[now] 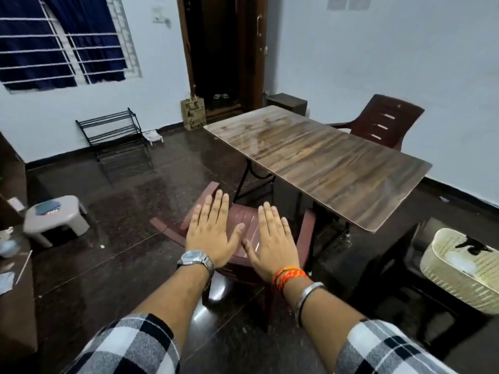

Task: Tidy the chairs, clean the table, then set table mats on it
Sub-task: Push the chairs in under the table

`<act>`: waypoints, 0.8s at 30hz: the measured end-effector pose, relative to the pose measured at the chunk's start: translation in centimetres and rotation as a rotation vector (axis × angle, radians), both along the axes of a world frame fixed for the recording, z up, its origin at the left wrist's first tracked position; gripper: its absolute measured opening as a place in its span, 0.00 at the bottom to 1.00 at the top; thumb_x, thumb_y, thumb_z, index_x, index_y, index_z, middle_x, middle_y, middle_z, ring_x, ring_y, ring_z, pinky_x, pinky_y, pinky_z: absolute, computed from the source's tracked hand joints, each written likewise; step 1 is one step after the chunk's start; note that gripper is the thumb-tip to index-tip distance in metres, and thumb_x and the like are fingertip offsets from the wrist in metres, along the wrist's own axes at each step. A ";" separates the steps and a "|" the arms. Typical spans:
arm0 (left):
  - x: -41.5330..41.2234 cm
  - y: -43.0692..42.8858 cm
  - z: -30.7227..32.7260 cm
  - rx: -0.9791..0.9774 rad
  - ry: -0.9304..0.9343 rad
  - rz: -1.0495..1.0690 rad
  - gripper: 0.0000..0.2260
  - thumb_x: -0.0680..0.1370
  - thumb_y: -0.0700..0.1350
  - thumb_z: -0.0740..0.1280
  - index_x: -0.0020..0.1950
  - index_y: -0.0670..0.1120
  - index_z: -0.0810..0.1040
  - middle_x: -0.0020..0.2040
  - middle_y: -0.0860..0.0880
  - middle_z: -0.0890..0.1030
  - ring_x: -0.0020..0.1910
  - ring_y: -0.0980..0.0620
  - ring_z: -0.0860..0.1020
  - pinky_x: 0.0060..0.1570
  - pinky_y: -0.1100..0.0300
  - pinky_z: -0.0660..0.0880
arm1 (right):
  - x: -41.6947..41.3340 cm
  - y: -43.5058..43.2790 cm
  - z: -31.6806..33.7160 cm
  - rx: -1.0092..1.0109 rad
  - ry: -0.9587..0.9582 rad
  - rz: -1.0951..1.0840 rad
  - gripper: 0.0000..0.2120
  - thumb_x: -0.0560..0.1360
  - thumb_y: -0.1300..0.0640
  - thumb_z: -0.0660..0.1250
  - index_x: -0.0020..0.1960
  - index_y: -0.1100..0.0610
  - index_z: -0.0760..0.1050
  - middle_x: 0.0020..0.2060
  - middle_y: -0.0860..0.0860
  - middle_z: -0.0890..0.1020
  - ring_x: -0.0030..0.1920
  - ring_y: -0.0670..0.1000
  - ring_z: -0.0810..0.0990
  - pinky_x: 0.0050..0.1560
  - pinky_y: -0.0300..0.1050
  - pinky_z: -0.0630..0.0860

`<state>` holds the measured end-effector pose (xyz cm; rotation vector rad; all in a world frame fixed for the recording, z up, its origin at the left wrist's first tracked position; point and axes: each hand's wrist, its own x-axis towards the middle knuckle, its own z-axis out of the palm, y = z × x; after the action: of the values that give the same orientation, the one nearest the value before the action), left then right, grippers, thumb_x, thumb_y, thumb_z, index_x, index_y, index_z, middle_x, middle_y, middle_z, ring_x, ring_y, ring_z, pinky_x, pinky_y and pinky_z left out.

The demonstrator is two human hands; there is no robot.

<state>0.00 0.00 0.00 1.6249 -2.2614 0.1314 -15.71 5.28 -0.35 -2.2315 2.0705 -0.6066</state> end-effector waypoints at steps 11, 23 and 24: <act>4.7 -5.0 -8.8 0.226 -0.077 -0.125 0.33 0.77 0.67 0.48 0.78 0.51 0.58 0.77 0.53 0.56 0.76 0.48 0.57 0.72 0.47 0.45 | 4.9 -2.8 -7.9 0.295 0.110 -0.137 0.45 0.67 0.32 0.61 0.73 0.63 0.68 0.72 0.59 0.70 0.72 0.59 0.70 0.68 0.54 0.57; 8.3 -13.5 -8.7 0.198 -0.125 -0.220 0.34 0.76 0.67 0.50 0.78 0.51 0.54 0.78 0.53 0.55 0.77 0.50 0.53 0.73 0.47 0.46 | 8.7 -10.6 -6.0 0.333 0.079 -0.151 0.51 0.71 0.31 0.54 0.79 0.62 0.39 0.80 0.58 0.42 0.79 0.56 0.40 0.77 0.53 0.39; 8.5 -14.4 -8.6 0.204 -0.127 -0.224 0.34 0.76 0.67 0.50 0.79 0.51 0.54 0.78 0.53 0.54 0.77 0.50 0.52 0.73 0.46 0.45 | 8.9 -11.5 -6.1 0.338 0.068 -0.159 0.52 0.70 0.31 0.54 0.79 0.62 0.39 0.80 0.59 0.42 0.79 0.56 0.40 0.77 0.53 0.39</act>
<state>8.53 -14.43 -8.65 1.4804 -2.6098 -0.0557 -6.81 -6.23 -6.42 -1.9396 2.2017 -0.1680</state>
